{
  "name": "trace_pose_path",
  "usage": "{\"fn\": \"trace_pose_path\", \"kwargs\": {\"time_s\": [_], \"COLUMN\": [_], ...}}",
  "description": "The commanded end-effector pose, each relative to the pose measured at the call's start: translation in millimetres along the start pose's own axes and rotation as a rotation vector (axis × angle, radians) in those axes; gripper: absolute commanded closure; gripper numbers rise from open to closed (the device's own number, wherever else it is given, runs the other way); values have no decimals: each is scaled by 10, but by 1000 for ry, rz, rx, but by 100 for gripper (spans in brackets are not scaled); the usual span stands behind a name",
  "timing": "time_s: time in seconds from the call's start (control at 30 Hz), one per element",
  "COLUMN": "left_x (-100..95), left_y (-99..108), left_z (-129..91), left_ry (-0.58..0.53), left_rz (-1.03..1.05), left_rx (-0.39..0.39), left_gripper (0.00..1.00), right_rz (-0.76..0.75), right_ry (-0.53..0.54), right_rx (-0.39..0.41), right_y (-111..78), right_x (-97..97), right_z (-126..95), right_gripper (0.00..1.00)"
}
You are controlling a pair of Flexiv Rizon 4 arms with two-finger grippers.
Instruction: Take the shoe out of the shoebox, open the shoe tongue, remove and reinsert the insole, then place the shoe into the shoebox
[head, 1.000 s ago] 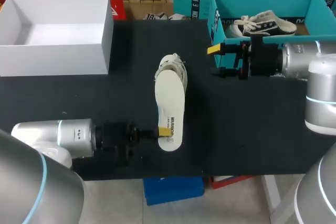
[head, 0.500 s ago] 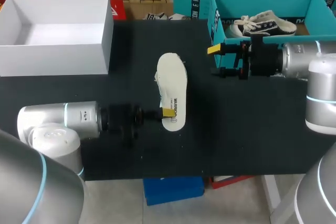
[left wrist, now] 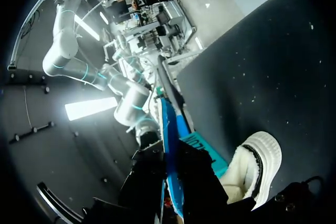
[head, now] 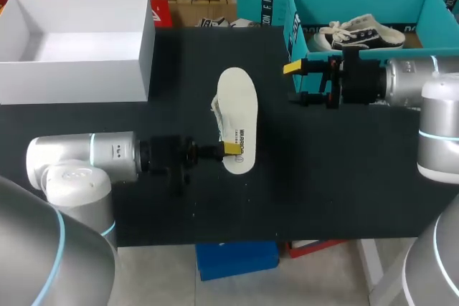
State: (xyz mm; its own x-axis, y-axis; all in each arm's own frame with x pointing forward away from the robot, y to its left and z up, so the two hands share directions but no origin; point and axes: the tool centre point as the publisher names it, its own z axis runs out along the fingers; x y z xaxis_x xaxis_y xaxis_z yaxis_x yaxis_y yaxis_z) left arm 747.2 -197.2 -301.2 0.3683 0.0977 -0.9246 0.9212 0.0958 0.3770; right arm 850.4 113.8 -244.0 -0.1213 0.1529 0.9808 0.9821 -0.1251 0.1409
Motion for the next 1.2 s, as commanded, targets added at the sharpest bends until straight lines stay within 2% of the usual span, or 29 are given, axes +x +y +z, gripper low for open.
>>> {"fn": "trace_pose_path", "kwargs": {"time_s": [0.03, 0.17, 0.53, 0.83, 1.2], "left_x": [-4, -4, -4, -4, -4], "left_y": [-11, -11, -11, -11, -11], "left_z": [8, 8, 8, 8, 8], "left_ry": [5, 5, 5, 5, 5], "left_rz": [2, 2, 2, 2, 2], "left_rx": [-4, -4, -4, -4, -4], "left_gripper": [100, 100, 100, 100, 100], "right_rz": [1, 1, -67, -96, -92], "right_ry": [-1, -1, 21, 17, 23], "right_rx": [-2, -2, 132, 176, 191], "right_y": [-2, -2, 36, -33, -142], "right_x": [-3, -3, -62, -139, -218], "right_z": [17, 17, 260, 410, 641], "right_gripper": [0, 0, 0, 0, 0]}}
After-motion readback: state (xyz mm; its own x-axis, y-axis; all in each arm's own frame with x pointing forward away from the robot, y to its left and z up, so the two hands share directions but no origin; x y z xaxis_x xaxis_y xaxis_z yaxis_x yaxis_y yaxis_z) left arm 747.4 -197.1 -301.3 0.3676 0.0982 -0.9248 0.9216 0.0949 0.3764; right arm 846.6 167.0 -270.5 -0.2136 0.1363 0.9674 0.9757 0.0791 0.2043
